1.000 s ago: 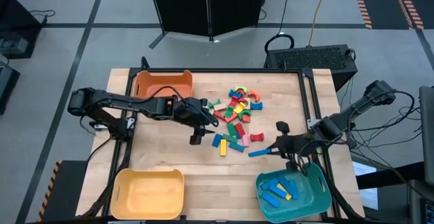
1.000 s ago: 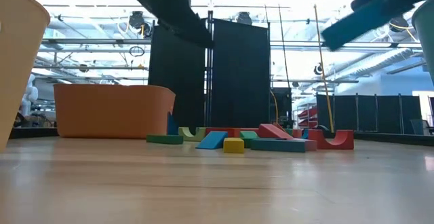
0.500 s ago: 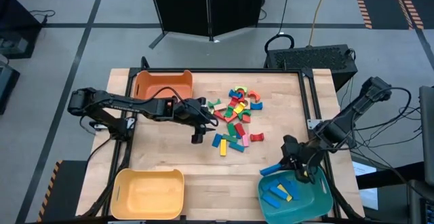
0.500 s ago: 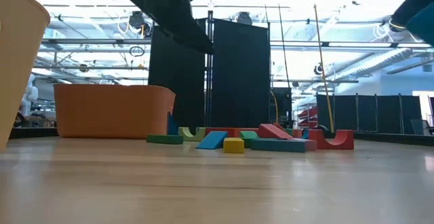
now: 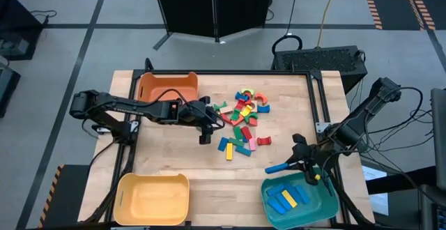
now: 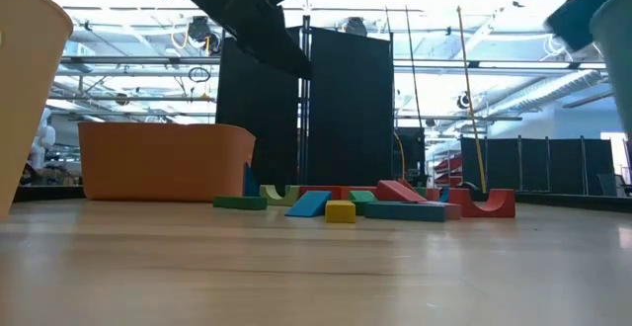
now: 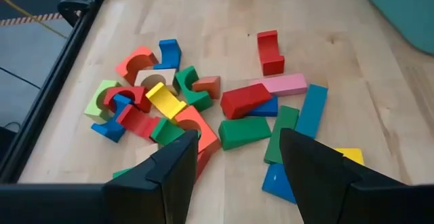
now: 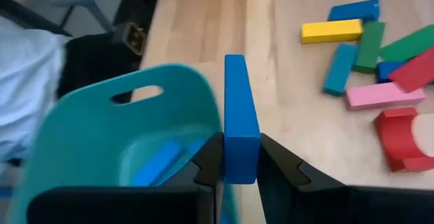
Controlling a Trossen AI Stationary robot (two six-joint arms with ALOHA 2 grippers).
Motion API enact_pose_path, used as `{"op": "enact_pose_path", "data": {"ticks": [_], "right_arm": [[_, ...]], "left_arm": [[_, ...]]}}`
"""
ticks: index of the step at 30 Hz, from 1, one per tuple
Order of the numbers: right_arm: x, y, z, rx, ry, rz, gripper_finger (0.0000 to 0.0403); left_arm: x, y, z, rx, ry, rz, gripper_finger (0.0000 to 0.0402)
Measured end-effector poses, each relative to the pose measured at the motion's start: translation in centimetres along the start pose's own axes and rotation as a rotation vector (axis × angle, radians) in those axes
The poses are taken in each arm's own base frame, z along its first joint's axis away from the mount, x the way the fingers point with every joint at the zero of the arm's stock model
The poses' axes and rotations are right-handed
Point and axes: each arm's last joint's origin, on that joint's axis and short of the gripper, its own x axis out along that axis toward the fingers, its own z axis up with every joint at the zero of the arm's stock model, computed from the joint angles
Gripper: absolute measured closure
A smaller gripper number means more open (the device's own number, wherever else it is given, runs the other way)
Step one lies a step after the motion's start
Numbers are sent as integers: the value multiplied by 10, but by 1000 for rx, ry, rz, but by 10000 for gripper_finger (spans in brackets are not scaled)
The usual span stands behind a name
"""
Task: Sort blocks by size
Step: Put the blue rectangular block into the blue bin
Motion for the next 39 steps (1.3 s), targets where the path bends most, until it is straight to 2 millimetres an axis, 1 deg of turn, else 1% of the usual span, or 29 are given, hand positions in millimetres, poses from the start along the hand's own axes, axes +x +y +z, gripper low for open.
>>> {"op": "enact_pose_path", "data": {"ticks": [3, 7, 12, 17, 21, 27, 31, 39], "right_arm": [[-5, 1, -1, 56, 34, 71, 348], [-9, 7, -6, 112, 101, 150, 348], [-8, 14, -13, 162, 147, 169, 348], [2, 22, -21, 152, 202, 140, 348], [17, 27, -28, 143, 252, 90, 348], [37, 31, -36, 147, 302, 20, 348], [41, 31, -37, 151, 309, 4, 333], [41, 29, -36, 152, 266, -31, 277]], "left_arm": [[8, -2, -4, 17, 21, -36, 192], [30, -6, -14, 55, 71, -67, 192], [61, -11, -31, 88, 124, -80, 192], [82, -15, -44, 91, 158, -86, 192], [88, -16, -47, 94, 161, -87, 192], [89, -16, -47, 97, 150, -86, 192], [89, -16, -46, 119, 142, -86, 192], [89, -16, -46, 125, 138, -87, 192]]}}
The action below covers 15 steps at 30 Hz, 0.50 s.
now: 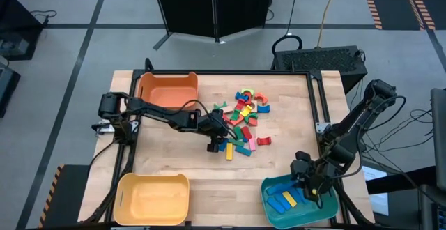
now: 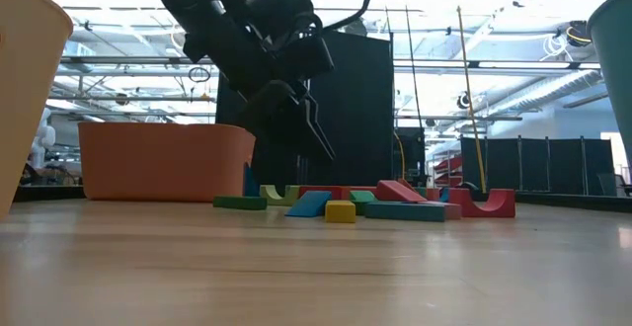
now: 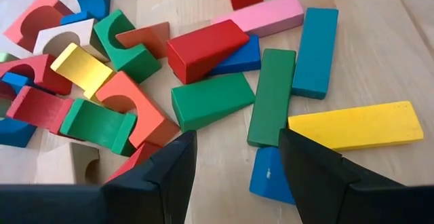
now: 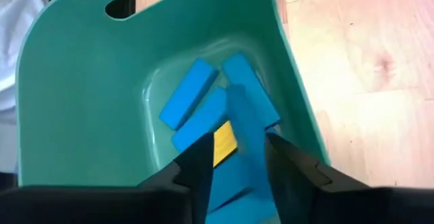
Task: Sort blocks by size
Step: Put the blue rectangular block into the blue bin, then put the green rectangular block into the blue bin
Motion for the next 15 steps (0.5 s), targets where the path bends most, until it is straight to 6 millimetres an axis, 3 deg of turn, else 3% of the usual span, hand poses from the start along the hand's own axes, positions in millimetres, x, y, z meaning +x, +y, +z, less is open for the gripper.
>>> {"op": "enact_pose_path", "data": {"ticks": [7, 15], "right_arm": [[-4, -4, 9, -13, -50, 10, 263], [-10, -1, 21, -161, -187, 37, 270]], "left_arm": [[0, -8, 4, 127, -53, -94, 192], [3, -15, 8, 173, -97, -102, 192]]}}
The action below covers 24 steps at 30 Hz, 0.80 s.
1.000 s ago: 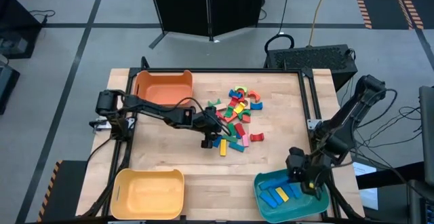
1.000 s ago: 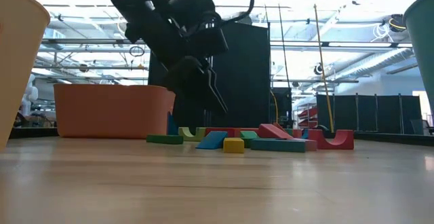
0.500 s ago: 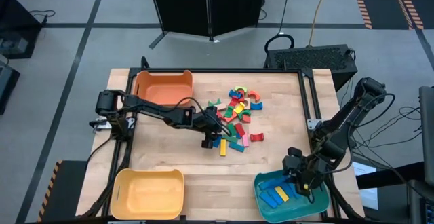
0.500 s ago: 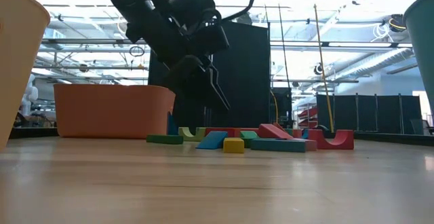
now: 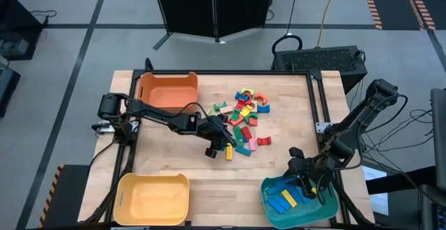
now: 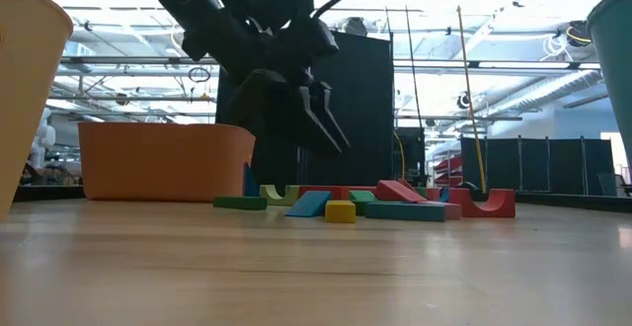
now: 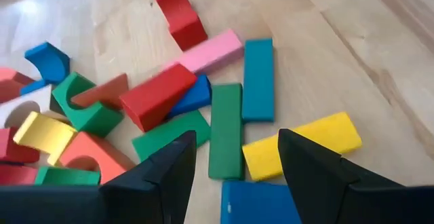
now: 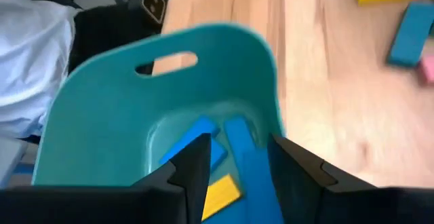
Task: Sort blocks by size
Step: Put the green rectangular block into the blue bin
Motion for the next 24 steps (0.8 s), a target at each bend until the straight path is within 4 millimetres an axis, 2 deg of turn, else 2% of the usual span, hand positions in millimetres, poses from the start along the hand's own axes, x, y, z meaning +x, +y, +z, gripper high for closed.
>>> {"op": "enact_pose_path", "data": {"ticks": [7, 17, 24], "right_arm": [[1, -2, 8, -17, -63, -5, 270], [1, -4, 9, -41, -79, -29, 270], [1, -3, 9, -40, -82, -29, 270]], "left_arm": [[22, 3, -10, -8, -29, 16, 192], [44, 4, -19, -45, 5, 2, 192], [46, 12, -23, -121, 13, 12, 192]]}}
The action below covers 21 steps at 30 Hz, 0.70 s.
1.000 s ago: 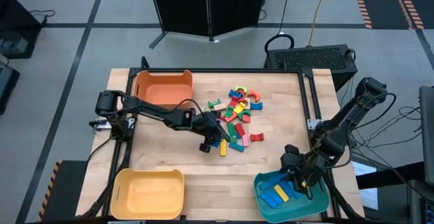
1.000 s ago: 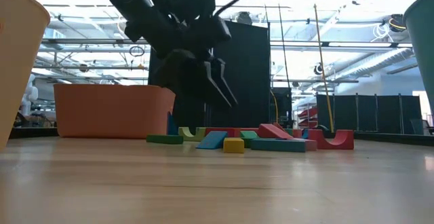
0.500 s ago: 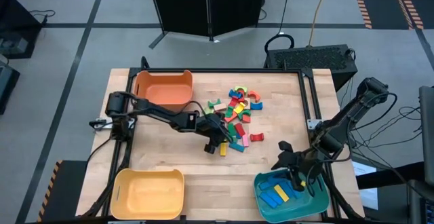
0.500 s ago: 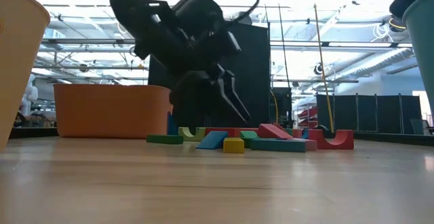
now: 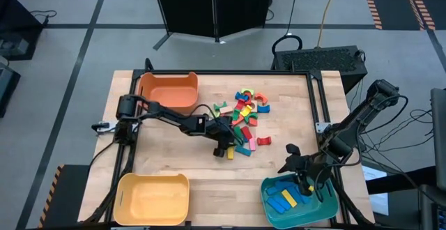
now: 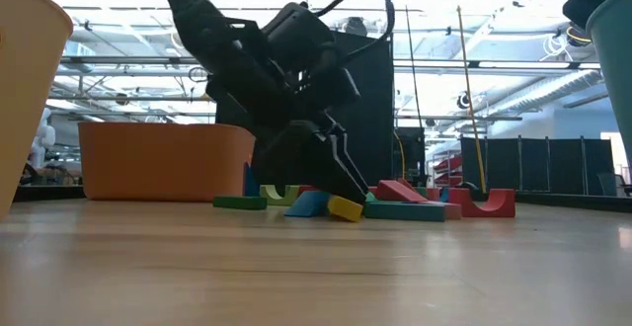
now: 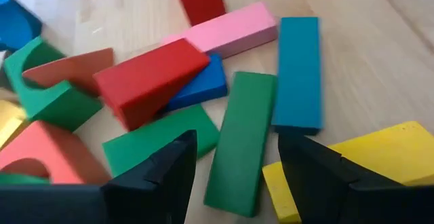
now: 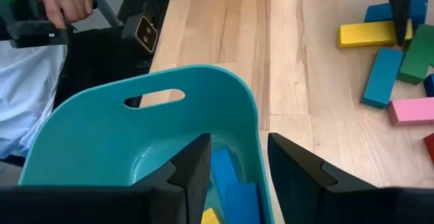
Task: Sort blocks by size
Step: Put the green rectangular block into the blue bin
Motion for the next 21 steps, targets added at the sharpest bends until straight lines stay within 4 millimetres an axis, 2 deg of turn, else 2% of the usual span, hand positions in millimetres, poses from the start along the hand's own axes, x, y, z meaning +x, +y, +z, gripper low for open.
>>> {"op": "enact_pose_path", "data": {"ticks": [9, 21], "right_arm": [[0, -1, 0, -4, -16, -19, 270], [0, -1, 1, -7, -17, -20, 271]], "left_arm": [[-2, 9, -9, -149, 55, -45, 192], [-3, 10, -13, -181, 100, -25, 192]]}}
